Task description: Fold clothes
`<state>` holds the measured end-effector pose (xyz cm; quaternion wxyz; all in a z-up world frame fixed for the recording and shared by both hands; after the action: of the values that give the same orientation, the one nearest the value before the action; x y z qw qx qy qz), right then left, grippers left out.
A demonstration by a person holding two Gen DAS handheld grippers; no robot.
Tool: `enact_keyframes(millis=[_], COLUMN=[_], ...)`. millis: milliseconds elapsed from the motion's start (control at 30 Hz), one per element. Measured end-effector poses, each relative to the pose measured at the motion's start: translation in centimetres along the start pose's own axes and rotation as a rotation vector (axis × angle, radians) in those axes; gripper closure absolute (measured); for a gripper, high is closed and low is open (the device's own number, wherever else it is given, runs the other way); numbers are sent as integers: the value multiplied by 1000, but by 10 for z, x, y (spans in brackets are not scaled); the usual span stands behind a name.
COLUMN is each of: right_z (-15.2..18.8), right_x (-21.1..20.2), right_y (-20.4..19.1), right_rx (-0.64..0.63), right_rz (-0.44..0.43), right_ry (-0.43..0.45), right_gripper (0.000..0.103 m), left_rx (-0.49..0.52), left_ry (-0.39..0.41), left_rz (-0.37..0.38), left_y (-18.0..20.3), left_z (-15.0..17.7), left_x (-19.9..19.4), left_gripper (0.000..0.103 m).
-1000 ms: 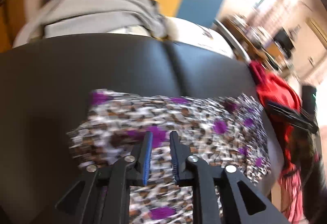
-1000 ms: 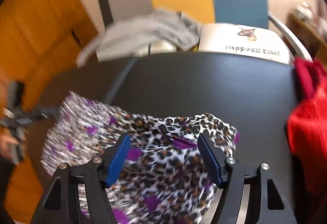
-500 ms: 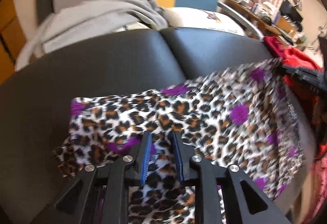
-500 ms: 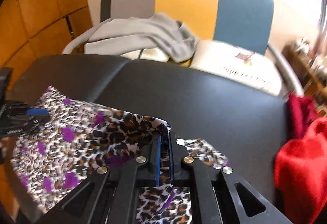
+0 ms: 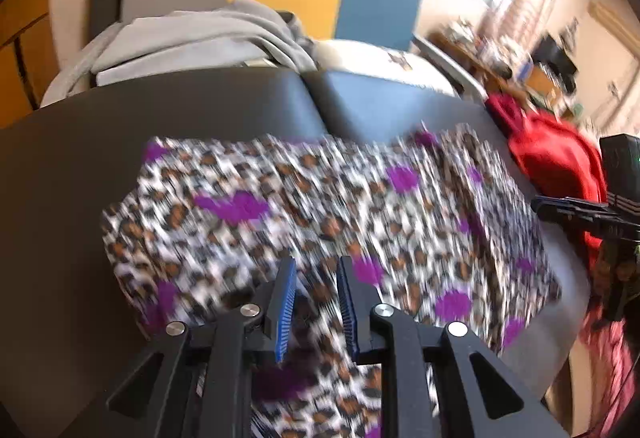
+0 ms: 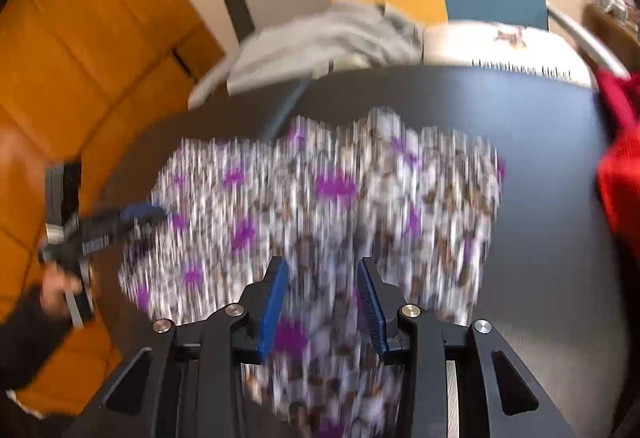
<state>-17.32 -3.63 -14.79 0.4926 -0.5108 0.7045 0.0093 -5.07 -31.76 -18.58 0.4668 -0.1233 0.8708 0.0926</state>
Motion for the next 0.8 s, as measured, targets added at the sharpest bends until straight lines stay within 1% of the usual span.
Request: enact_keyframes(millis=[33,67,100,133,167,200,233,267,367,400,433,533,567,633,667,700,733,800], right_z=[15,29,41,52,60,67,72,78,84,84,83,80,75,62,56,50,45,44], right_x=[4,7,5,2,-5,-11,-15,-19,-20,-18,-17,-19,-24,-26,-28,-29,-19,0], right_y=[3,6,7,8,11,14,16,15,2,-3,-8,-26,-35,-49,-56,-63,-69,-71], right_rx=[11,19,-6,-30,-24,-17,8,26,-10,-6,-3,7,5,12,16,18,5,29], right_rz=[30,61,98,133,151,168,165,158,179,184,189,220,216,171,148,128,150,174], right_ry=[-40,-78,-87,-94,-90,-86,-76,-68,-89,-98,-108,-109,-66,10,48,83,79,52], right_gripper=[64,68,73,74,74,74,74,74,73,70,69,69,69,67,64,62,62,62], left_rx=[13,19,26,29,11,-29,-68,-98,-140,-144,-129,-90,-89,-91,-90,-85,-78,-59], left_ry=[-26,-42,-39,-44,-60,-71,-81,-86,-72,-64,-51,-11,8,49,61,61,56,16], left_rz=[-2,-5,-15,-24,-21,-2,18,32,41,40,33,18,25,18,26,39,37,-28], left_y=[2,0,-2,-5,-12,-22,-31,-37,-40,-38,-31,-11,-5,0,2,4,6,9], left_z=[7,12,17,23,28,34,40,46,62,67,70,81,85,85,82,80,77,73], left_x=[5,8,5,3,1,-1,-3,-6,-20,-25,-31,-50,-57,-66,-68,-68,-67,-53], left_gripper=[82,82,82,82,82,82,83,87,88,87,85,84,84,82,81,80,79,79])
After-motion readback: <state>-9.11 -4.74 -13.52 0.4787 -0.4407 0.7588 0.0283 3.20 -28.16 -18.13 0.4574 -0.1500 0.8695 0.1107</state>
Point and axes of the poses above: each gripper's, at about its wrist camera, not at the fingertips, and x roughly the way its jaws point, y to its right, z to its underside, the point moved 3 cm from there along x, roughly the way its jaws point, and after that the axes turned 11 degrees about -z, right-handed, at the moved point
